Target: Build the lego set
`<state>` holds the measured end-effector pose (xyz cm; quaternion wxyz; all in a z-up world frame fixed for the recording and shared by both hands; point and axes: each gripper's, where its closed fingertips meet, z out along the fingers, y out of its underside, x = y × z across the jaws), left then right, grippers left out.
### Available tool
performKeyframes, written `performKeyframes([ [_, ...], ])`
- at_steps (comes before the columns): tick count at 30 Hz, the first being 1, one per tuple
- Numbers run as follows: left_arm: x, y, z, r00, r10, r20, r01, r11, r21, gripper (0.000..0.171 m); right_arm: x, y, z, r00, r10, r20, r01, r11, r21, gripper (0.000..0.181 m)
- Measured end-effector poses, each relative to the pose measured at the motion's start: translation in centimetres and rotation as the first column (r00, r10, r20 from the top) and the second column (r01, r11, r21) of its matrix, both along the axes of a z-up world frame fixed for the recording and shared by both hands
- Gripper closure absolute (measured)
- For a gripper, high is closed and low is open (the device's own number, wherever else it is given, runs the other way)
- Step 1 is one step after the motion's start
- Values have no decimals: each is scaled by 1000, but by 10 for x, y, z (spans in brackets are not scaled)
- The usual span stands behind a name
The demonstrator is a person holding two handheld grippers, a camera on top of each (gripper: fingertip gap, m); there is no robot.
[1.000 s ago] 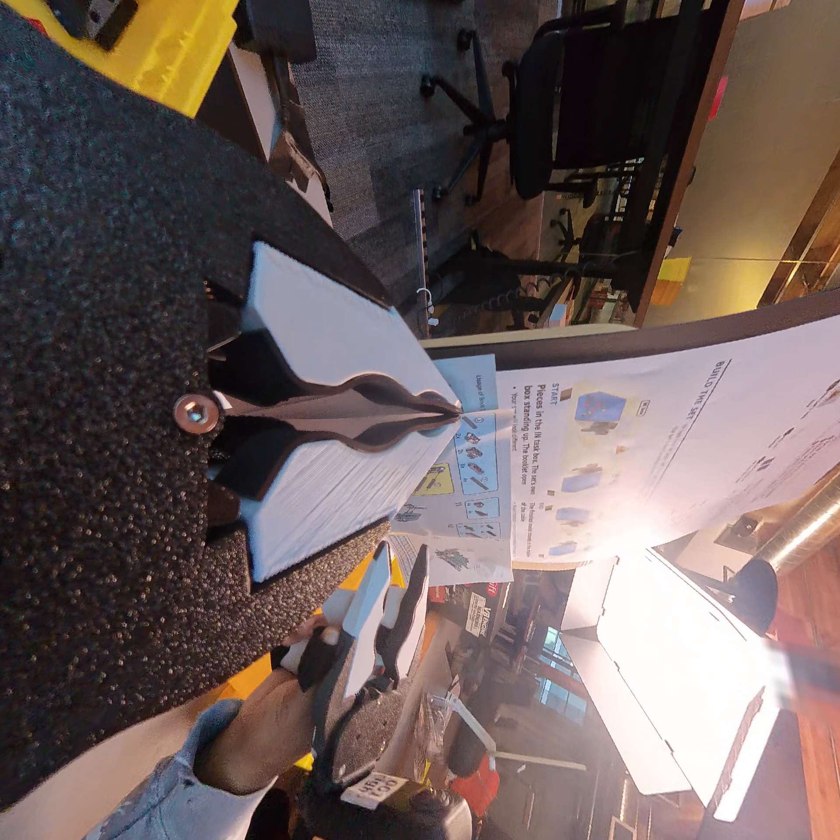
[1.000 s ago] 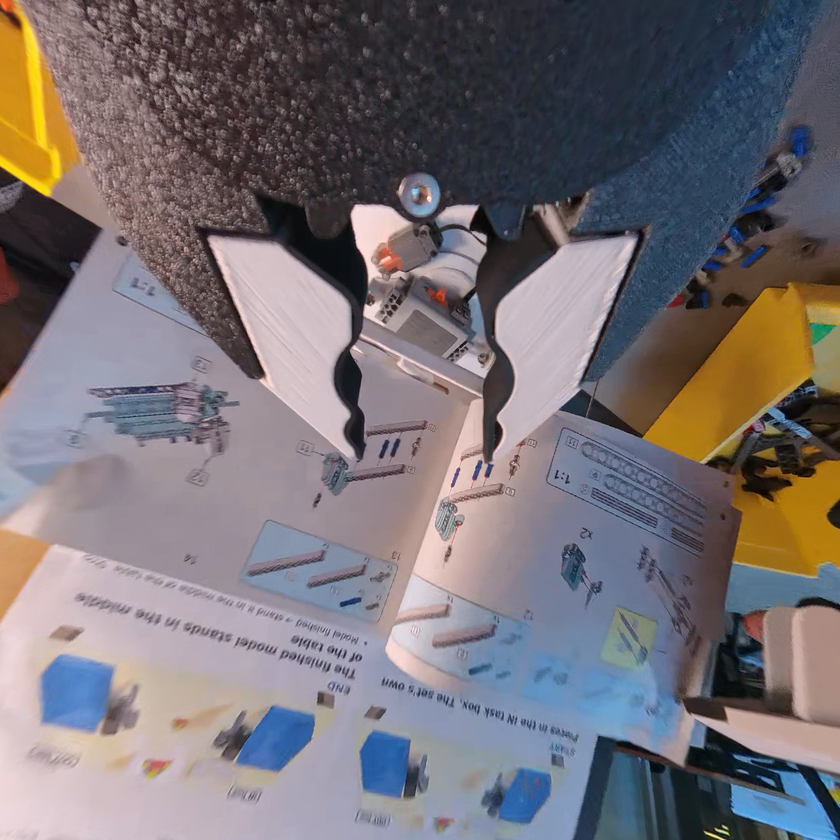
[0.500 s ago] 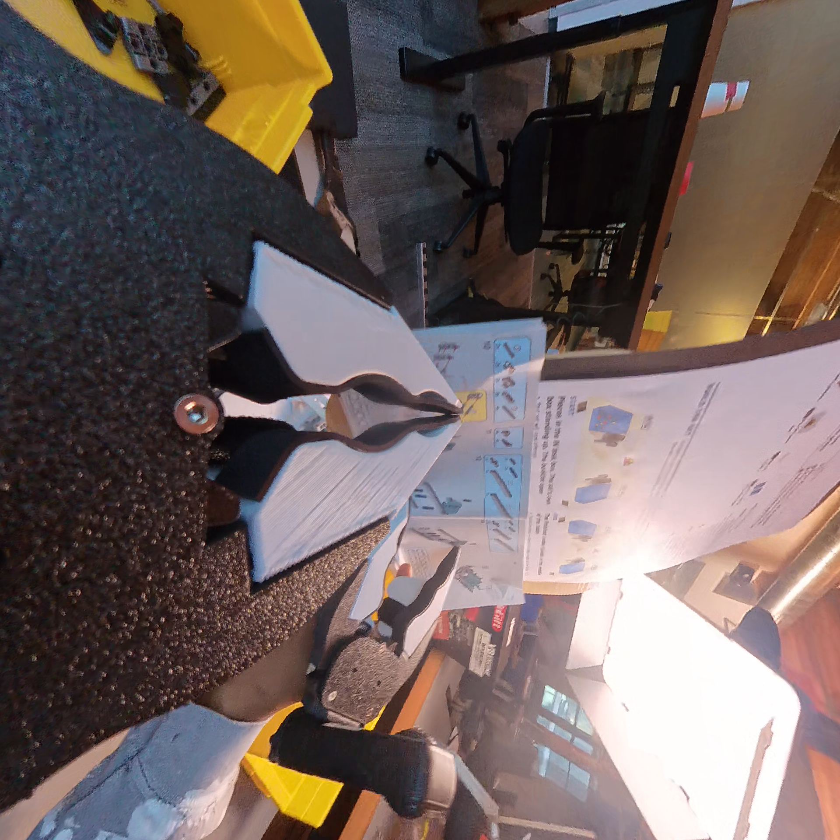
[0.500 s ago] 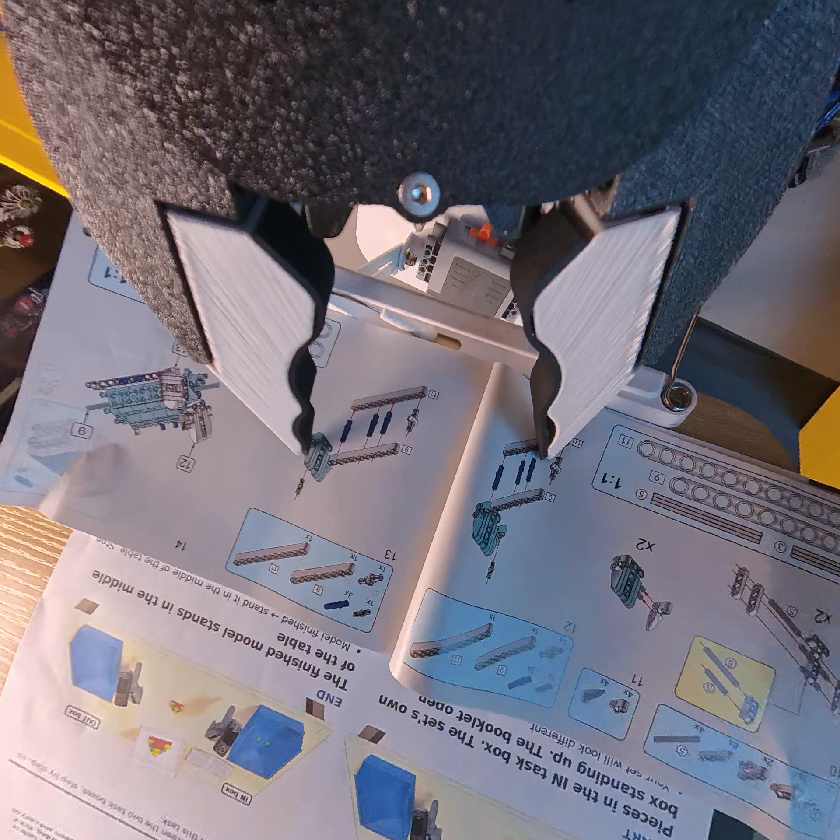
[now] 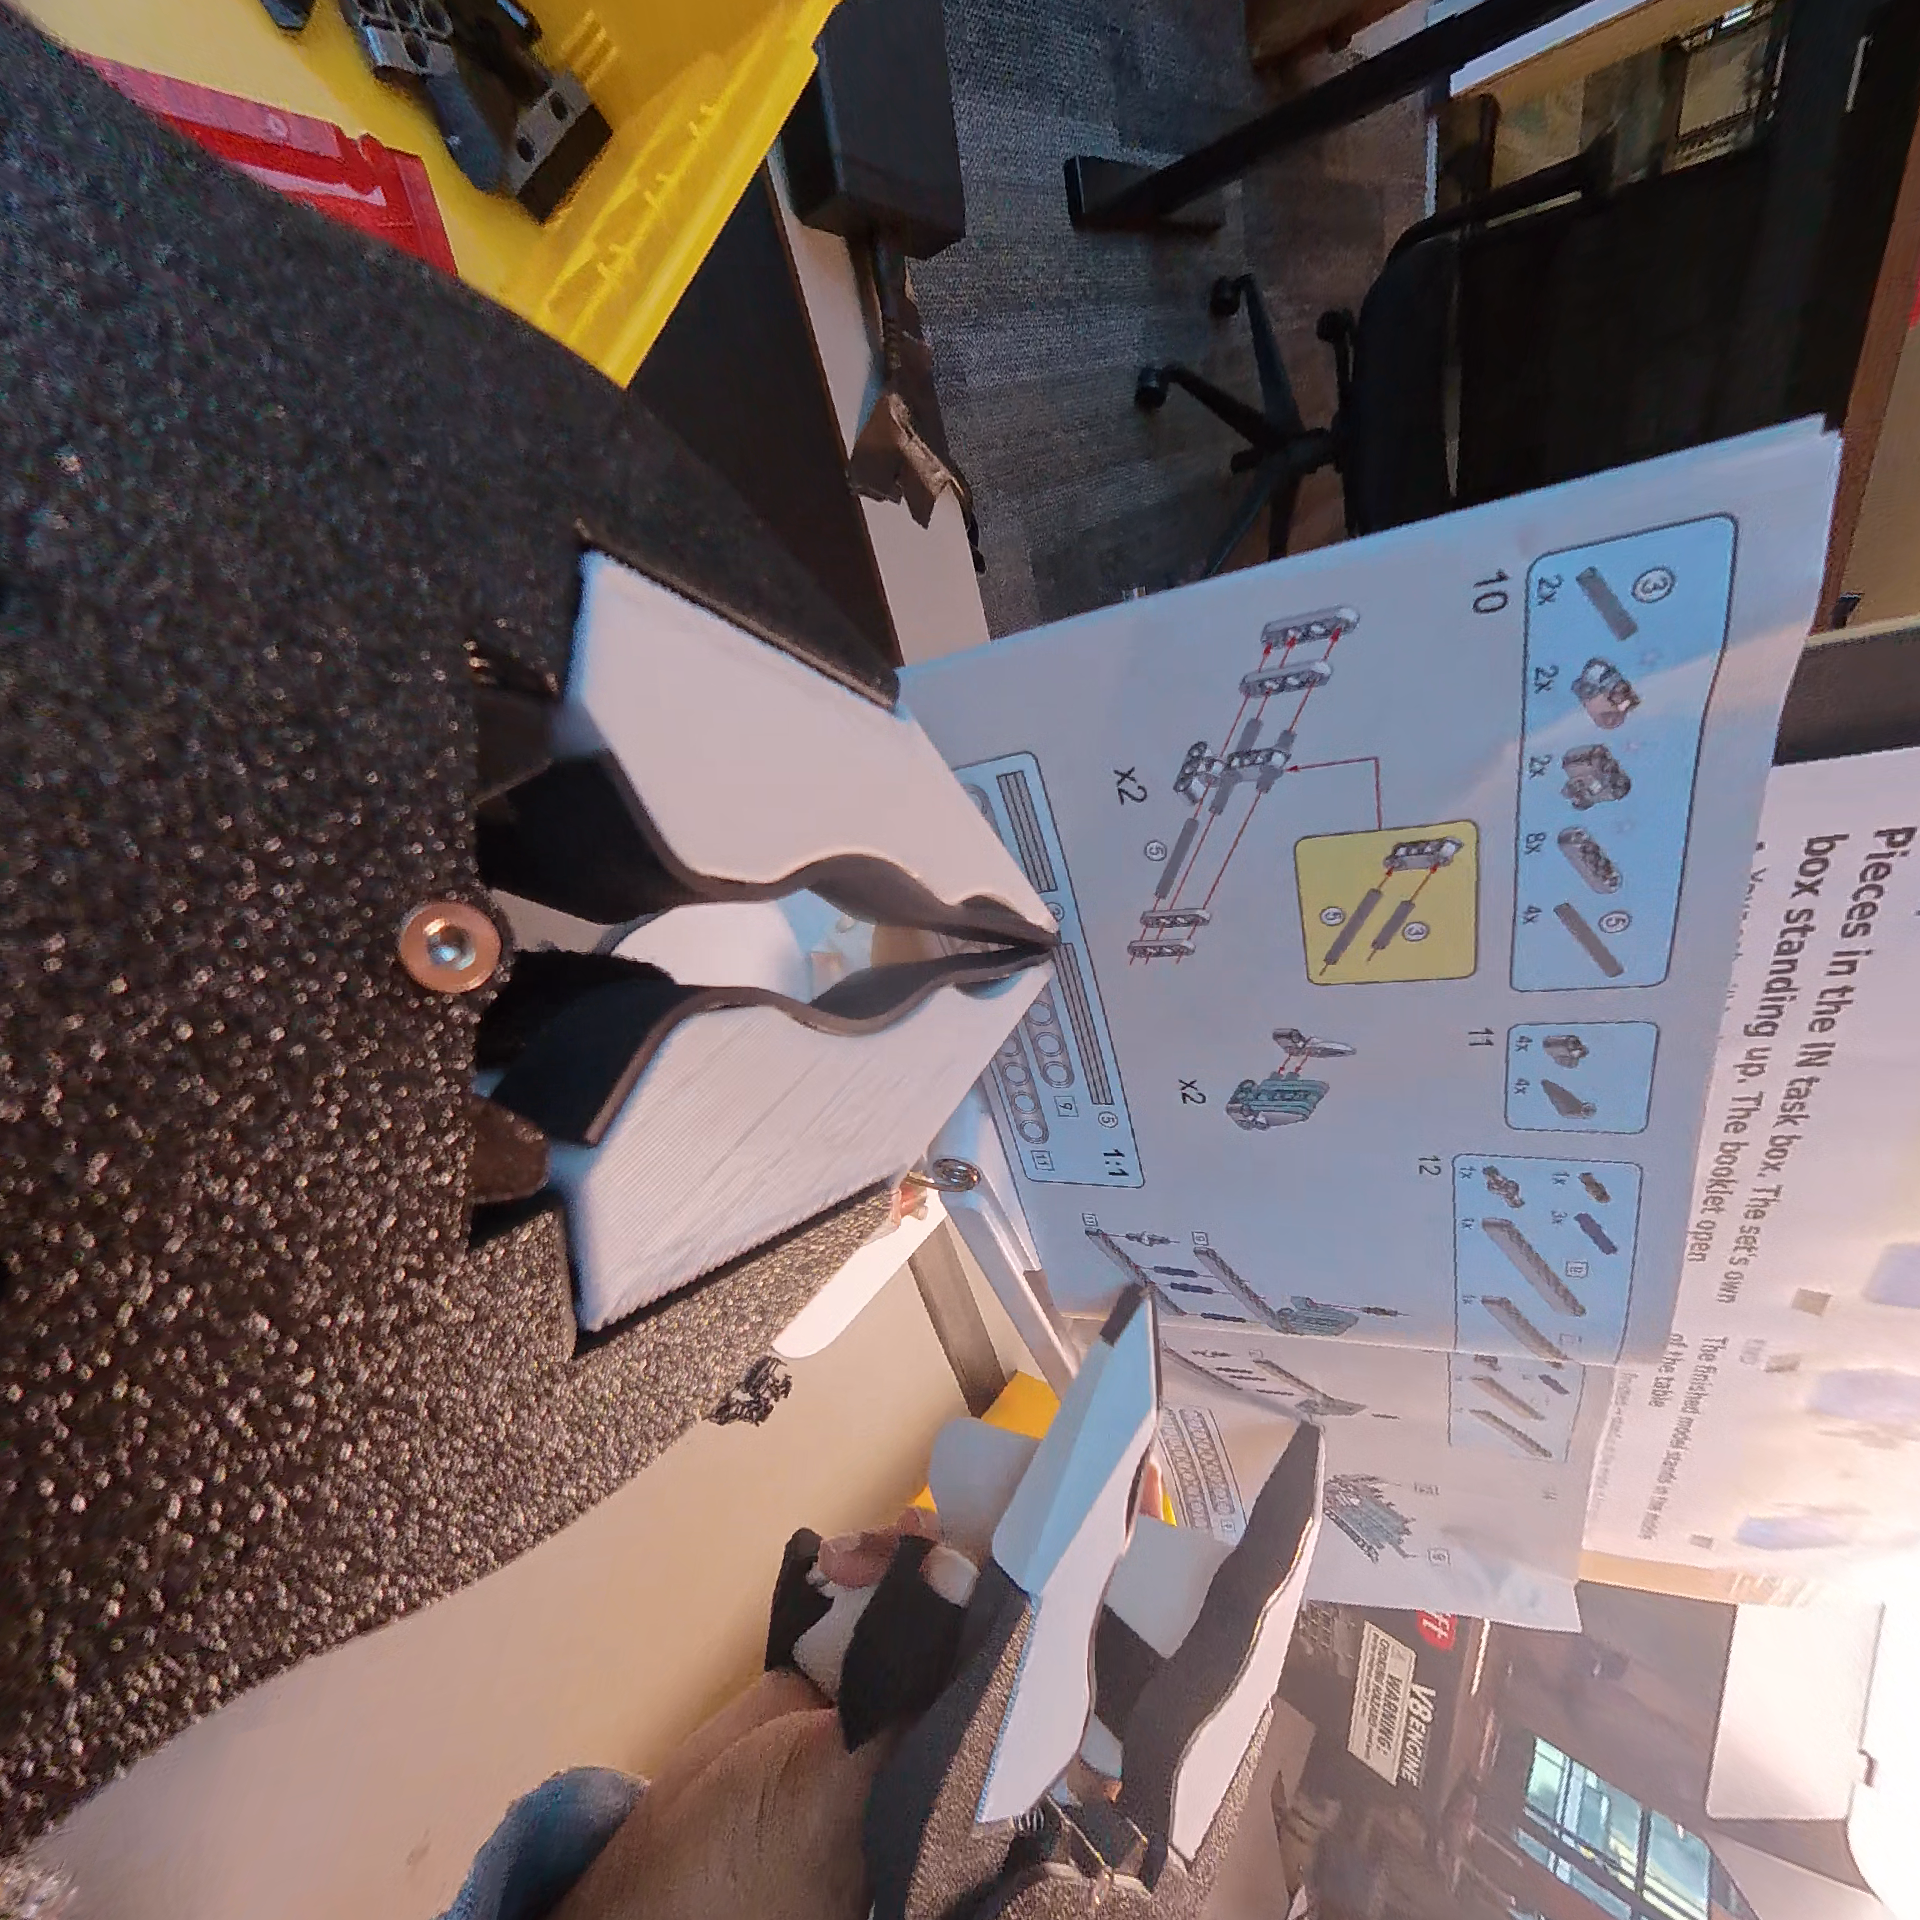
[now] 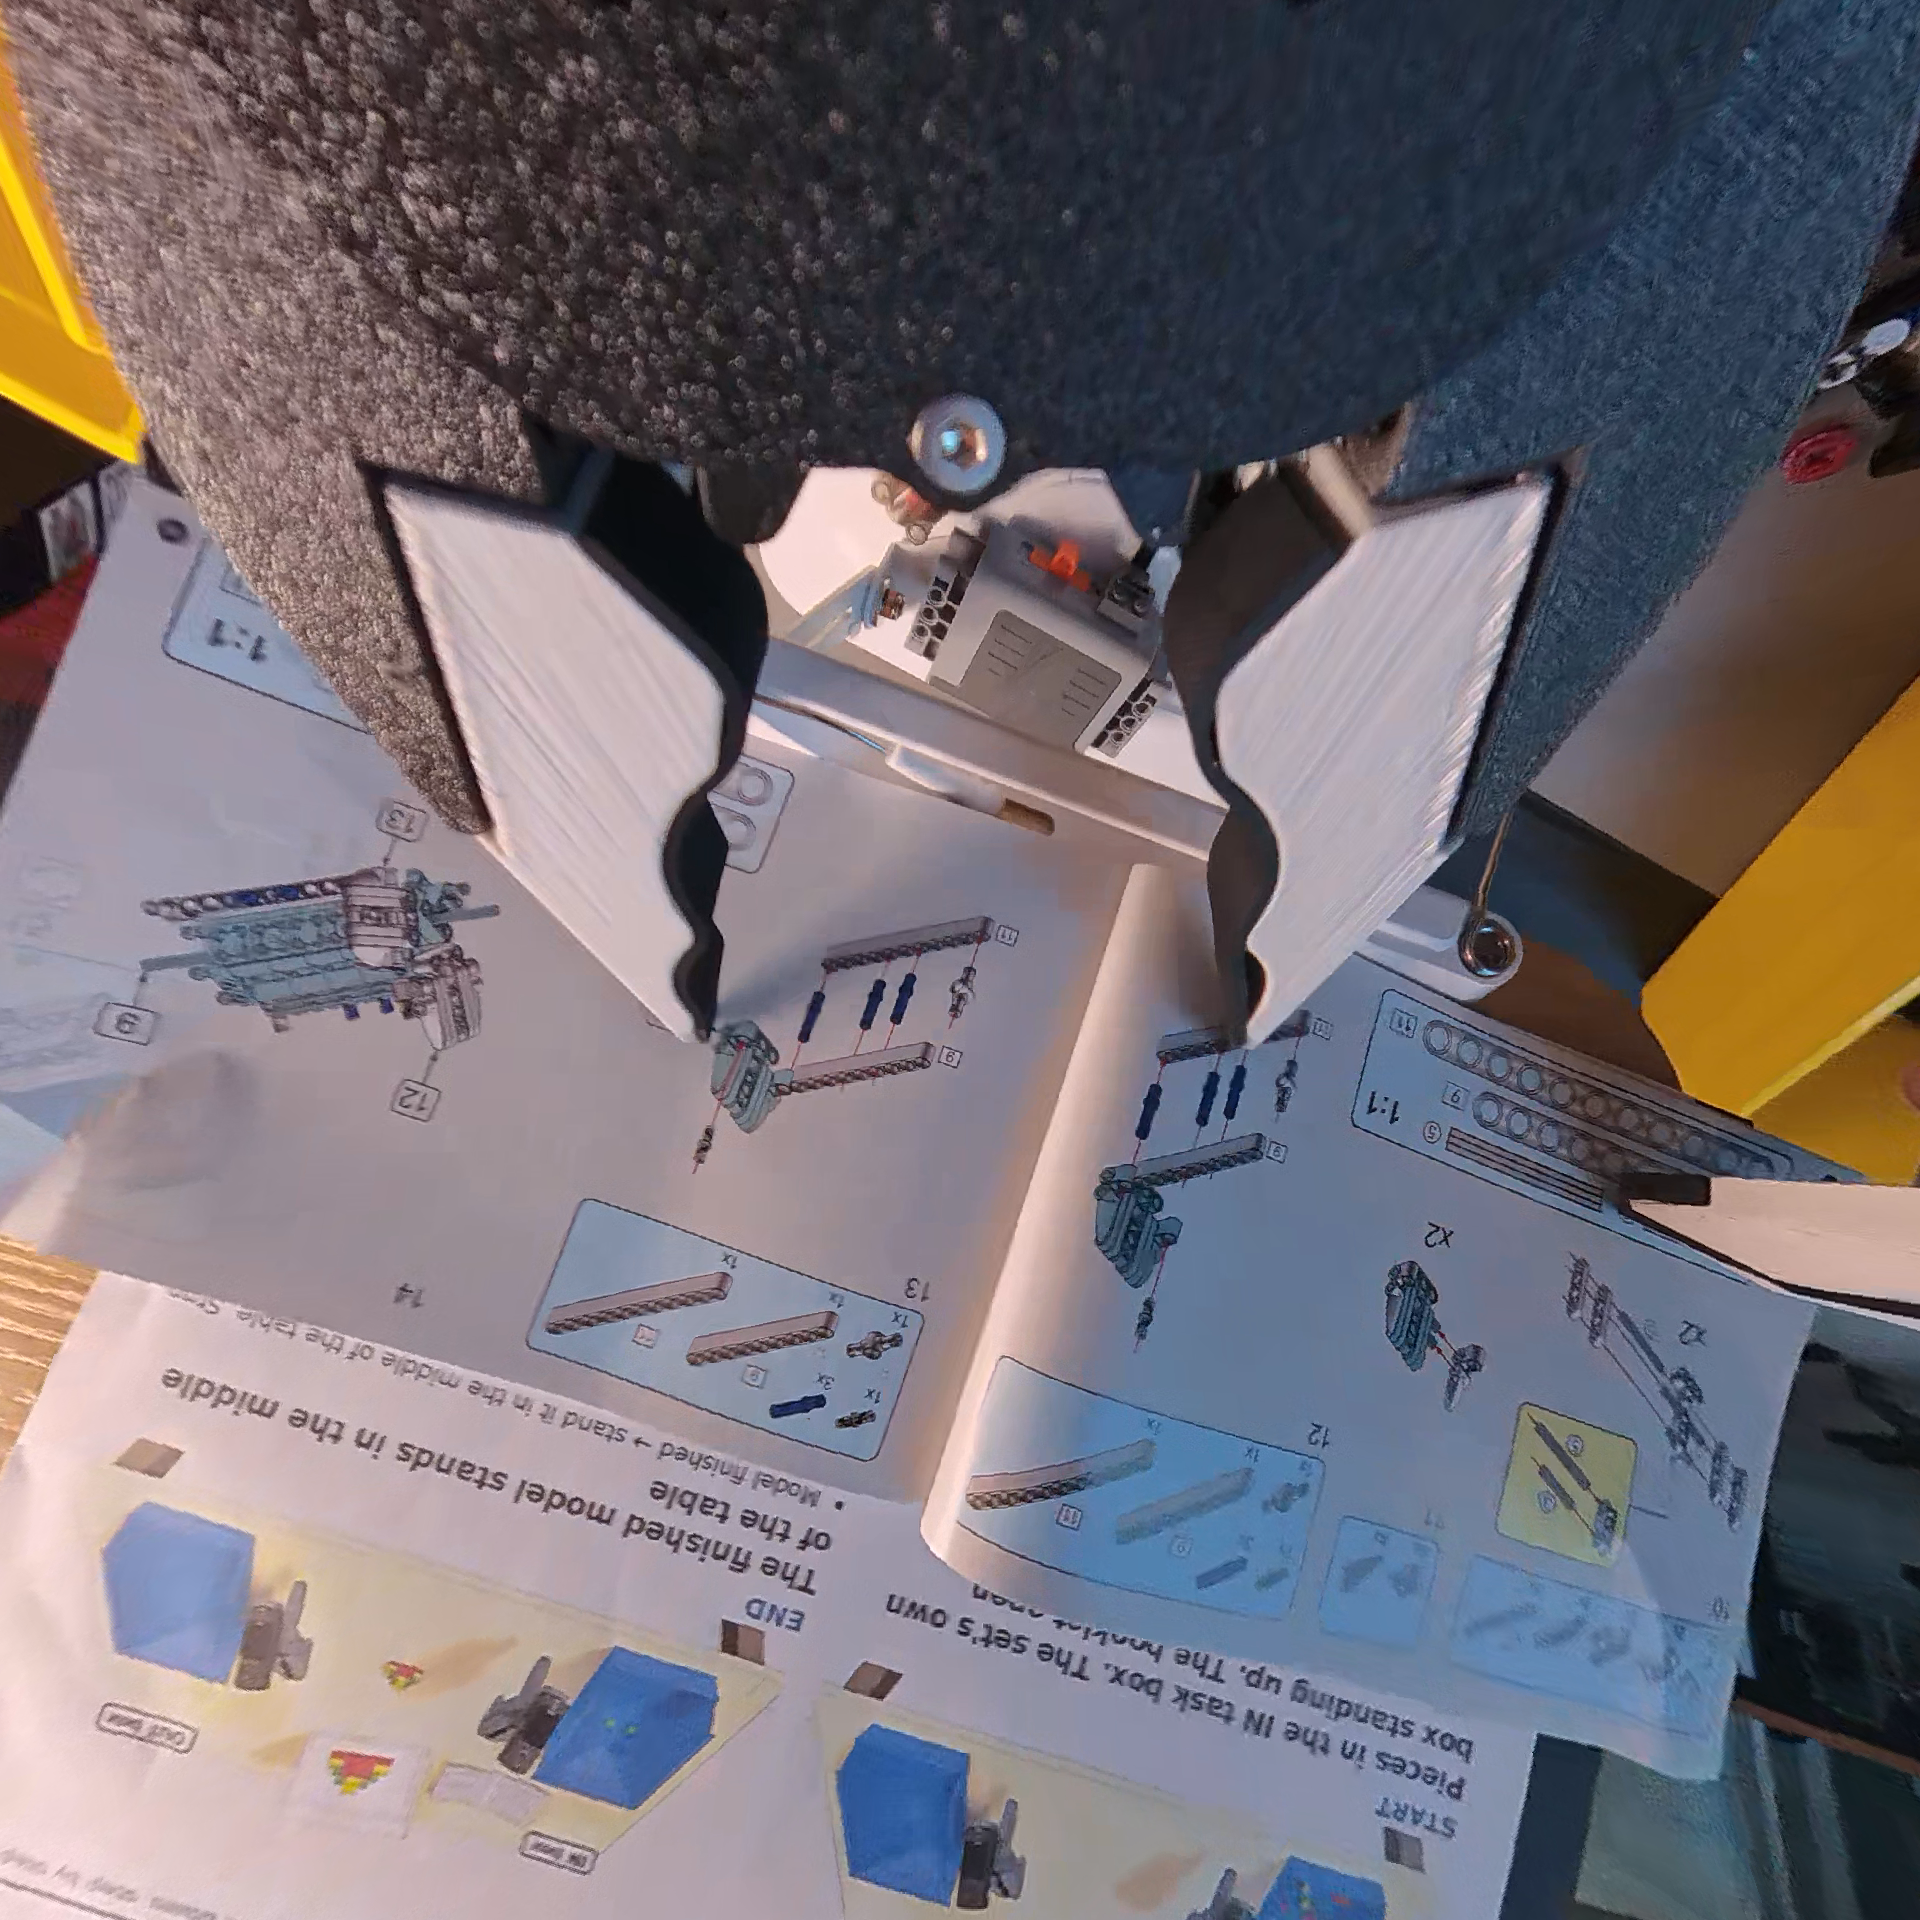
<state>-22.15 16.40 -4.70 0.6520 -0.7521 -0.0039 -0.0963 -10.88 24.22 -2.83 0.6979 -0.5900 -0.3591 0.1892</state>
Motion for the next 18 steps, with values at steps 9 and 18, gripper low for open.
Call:
performKeyframes([
  [9, -2, -2, 0, 1000, 5, -12, -5, 1000, -5, 171, 13, 11, -1, 997, -72, -28, 72, 997, -14, 86],
  [18, -32, -25, 17, 994, 102, 34, -105, 990, 93, 146, 14, 11, -2, 997, -73, -29, 73, 997, -33, 86],
])
